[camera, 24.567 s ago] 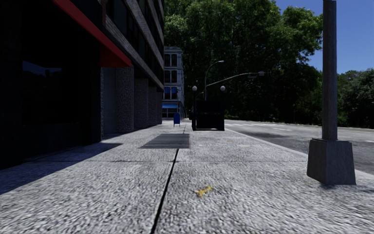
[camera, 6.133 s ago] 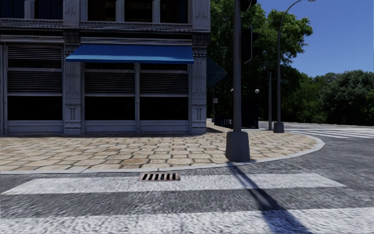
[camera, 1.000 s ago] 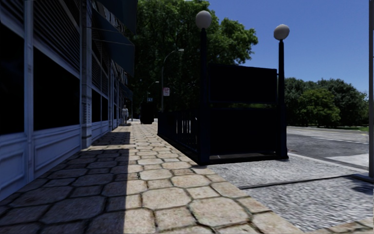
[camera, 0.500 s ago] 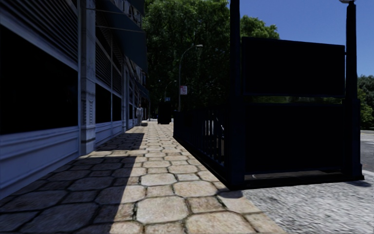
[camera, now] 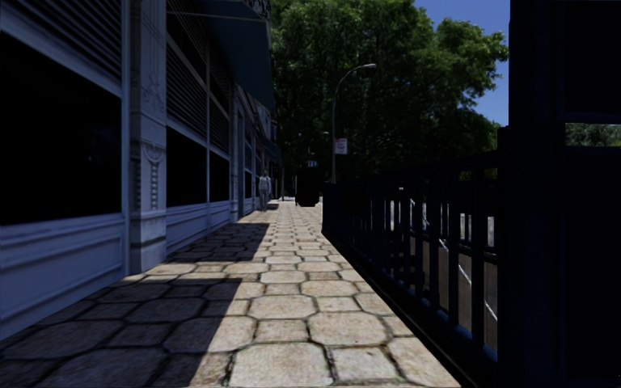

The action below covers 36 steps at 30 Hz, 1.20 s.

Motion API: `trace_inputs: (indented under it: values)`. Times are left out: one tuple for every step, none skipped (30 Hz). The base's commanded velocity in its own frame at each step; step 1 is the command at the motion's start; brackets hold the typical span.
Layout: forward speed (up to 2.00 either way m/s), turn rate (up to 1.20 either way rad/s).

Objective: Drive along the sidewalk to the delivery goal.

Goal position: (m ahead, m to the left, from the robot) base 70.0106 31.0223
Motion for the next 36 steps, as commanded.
trace_inputs:
  values:
    - [2.0, 0.37]
    - [2.0, 0.37]
    - [2.0, 0.37]
    - [2.0, 0.37]
    - [2.0, 0.29]
    - [2.0, 0.0]
    - [2.0, 0.0]
    - [2.0, 0.0]
    - [2.0, 0.0]
    - [2.0, 0.0]
    - [2.0, 0.0]
    - [2.0, 0.0]
    - [2.0, 0.0]
    - [2.0, 0.0]
    - [2.0, 0.0]
    - [2.0, 0.0]
    - [2.0, 0.0]
    - [2.0, 0.0]
    - [2.0, 0.0]
    - [2.0, 0.0]
    - [2.0, 0.0]
    - [2.0, 0.0]
    - [2.0, 0.0]
    - [2.0, 0.0]
    - [2.0, 0.0]
    - [2.0, 0.0]
    - [2.0, 0.0]
    - [2.0, 0.0]
    - [2.0, 0.0]
    - [2.0, 0.06]
    - [2.0, 0.15]
    - [2.0, 0.18]
    - [2.0, 0.18]
    - [2.0, 0.2]
    - [2.0, 0.23]
    - [2.0, 0.23]
